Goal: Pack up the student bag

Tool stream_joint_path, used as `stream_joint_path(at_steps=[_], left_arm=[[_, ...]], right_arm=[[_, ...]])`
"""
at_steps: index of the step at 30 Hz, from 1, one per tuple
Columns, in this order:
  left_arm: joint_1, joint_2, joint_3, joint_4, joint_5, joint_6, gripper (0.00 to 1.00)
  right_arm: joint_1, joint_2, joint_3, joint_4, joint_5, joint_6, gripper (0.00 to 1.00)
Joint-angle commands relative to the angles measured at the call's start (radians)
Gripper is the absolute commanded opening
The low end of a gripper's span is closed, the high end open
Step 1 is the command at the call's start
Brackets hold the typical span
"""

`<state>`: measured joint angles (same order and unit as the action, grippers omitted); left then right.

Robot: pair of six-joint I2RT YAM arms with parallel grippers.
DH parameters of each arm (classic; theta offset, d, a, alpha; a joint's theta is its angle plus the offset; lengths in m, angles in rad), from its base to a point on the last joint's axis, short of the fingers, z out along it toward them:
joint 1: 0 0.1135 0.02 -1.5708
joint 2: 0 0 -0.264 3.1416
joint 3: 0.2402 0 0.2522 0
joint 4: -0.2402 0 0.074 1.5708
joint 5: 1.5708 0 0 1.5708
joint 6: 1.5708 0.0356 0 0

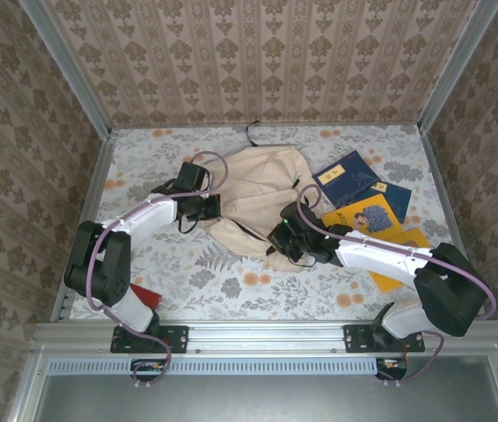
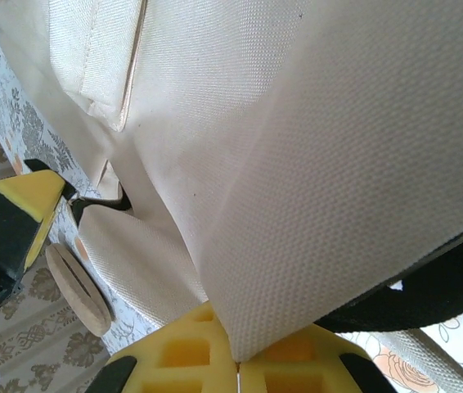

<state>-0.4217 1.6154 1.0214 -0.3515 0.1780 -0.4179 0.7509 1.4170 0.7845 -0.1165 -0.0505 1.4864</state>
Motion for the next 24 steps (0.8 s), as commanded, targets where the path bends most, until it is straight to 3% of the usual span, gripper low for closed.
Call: stream_joint_path(at_steps=[1, 5, 12, 20, 22, 24], left_arm=[[0.088, 0.039, 0.049, 0.033, -0.223, -0.041, 0.00], [0.092, 0.089, 0.102, -0.068, -0.248, -0.055, 0.00], [0.122, 0.050, 0.104, -0.094, -0.280, -0.060, 0.00], [0.214, -0.056, 0.031, -0.155, -0.333, -0.115, 0.00], [0.226, -0.099, 0.017, -0.171, -0.315, -0.115, 0.10], [0.227, -0.149, 0.008, -0.193, -0.287, -0.104, 0.38]], right_arm=[[-0.006, -0.013, -0.012, -0.225, 0.048, -0.021, 0.07], [-0.011, 0.001, 0.008, -0.158, -0.010, -0.077, 0.13], [-0.019, 0.016, 0.123, -0.140, -0.098, -0.268, 0.70], [-0.082, -0.015, 0.180, -0.286, -0.052, -0.438, 0.80], [-0.111, -0.020, 0.189, -0.325, -0.026, -0.484, 0.81], [-0.140, -0.020, 0.202, -0.358, -0.003, -0.527, 0.82]])
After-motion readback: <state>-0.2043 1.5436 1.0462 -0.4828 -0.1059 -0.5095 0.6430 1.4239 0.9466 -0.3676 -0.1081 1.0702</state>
